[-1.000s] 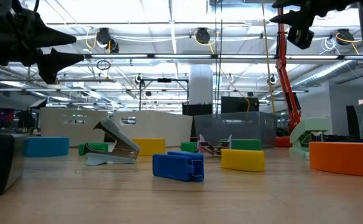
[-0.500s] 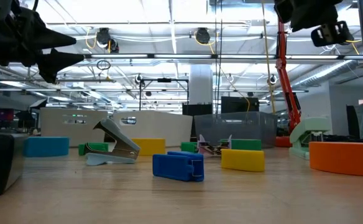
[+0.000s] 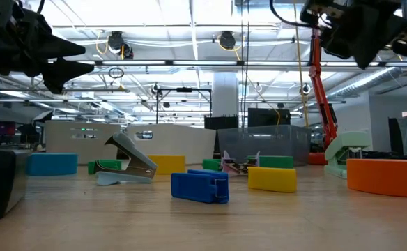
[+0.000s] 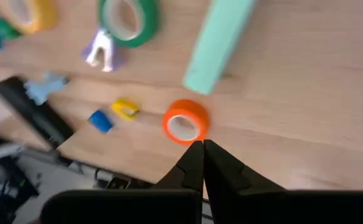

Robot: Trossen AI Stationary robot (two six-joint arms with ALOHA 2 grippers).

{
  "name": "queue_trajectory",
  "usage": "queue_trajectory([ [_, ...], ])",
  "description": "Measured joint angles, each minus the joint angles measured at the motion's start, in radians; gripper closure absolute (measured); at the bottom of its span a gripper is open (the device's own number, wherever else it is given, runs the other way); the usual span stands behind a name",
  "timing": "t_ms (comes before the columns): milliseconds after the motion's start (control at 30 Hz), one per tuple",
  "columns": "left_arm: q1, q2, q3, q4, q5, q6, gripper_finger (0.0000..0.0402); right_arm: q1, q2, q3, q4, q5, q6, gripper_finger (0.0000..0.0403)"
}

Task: Pick and place Stapler, Stapler remover, tape
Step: Put the large light green stapler into the gray bin

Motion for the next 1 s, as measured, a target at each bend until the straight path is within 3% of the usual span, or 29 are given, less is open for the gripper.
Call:
queue_trajectory([
  [167,0.000,0.000,0.000,-0.001,0.000,0.016,0.0165,-0.010,-0.037,0.000,0.012,-0.052,0.017,0.0400],
  [600,0.000,0.000,0.000,0.004,0.000,0.016,0.0165,-0.023,-0.088,-0.001,0.018,-0.041,0.014,0.0392],
  [767,0.000,0.000,-0.001,0.016,-0.015,0.027,0.0165,-0.023,-0.088,-0.001,0.019,-0.019,-0.055,0.0361],
  [1000,0.000,0.000,-0.002,0.020,-0.026,0.016,0.0165,-0.024,-0.088,-0.001,0.018,0.017,-0.061,0.0286],
])
